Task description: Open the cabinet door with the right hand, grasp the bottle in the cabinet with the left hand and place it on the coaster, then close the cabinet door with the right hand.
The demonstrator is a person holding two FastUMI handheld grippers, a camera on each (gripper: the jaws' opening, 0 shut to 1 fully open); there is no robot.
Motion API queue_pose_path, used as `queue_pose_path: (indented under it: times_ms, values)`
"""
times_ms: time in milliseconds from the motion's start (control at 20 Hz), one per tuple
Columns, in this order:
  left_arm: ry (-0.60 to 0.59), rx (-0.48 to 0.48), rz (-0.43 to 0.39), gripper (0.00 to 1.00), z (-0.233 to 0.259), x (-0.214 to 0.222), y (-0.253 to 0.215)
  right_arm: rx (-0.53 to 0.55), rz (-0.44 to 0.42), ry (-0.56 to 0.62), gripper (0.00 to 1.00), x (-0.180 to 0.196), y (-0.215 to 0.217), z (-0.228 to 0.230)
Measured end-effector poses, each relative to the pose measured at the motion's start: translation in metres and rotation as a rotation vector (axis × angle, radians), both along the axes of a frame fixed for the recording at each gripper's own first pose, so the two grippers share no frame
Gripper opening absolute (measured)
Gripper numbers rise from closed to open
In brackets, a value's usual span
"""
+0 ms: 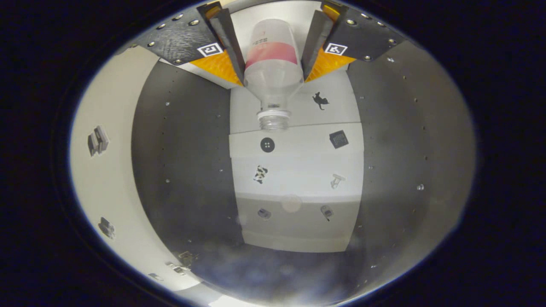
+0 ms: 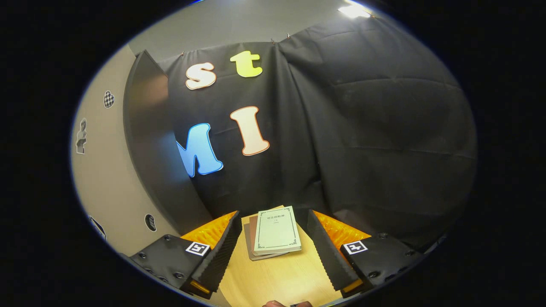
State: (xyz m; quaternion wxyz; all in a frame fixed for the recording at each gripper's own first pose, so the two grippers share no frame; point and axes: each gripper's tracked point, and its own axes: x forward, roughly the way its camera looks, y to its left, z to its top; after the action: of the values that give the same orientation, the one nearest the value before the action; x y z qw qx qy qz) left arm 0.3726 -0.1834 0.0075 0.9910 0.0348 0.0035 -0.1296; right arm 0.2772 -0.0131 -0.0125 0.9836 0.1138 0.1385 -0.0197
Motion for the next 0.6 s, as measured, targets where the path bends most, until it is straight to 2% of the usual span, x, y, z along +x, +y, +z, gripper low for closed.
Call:
queue_pose_path:
  times_ms: [250, 500, 550, 600]
  values:
    - [-0.042, -0.019, -0.046, 0.71, 0.022, -0.034, 0.003, -0.035, 0.005, -0.023, 0.98, 0.0, 0.007, 0.007]
    - [-0.092, 0.033, -0.071, 0.7, 0.063, -0.088, 0.024, -0.014, -0.005, -0.063, 0.98, 0.004, 0.01, 0.022]
    - [-0.1, 0.042, -0.068, 0.71, 0.069, -0.099, 0.03, -0.005, -0.008, -0.072, 0.92, 0.003, 0.011, 0.024]
    - [-0.109, 0.055, -0.066, 0.7, 0.075, -0.112, 0.038, 0.001, -0.012, -0.081, 0.98, 0.004, 0.011, 0.027]
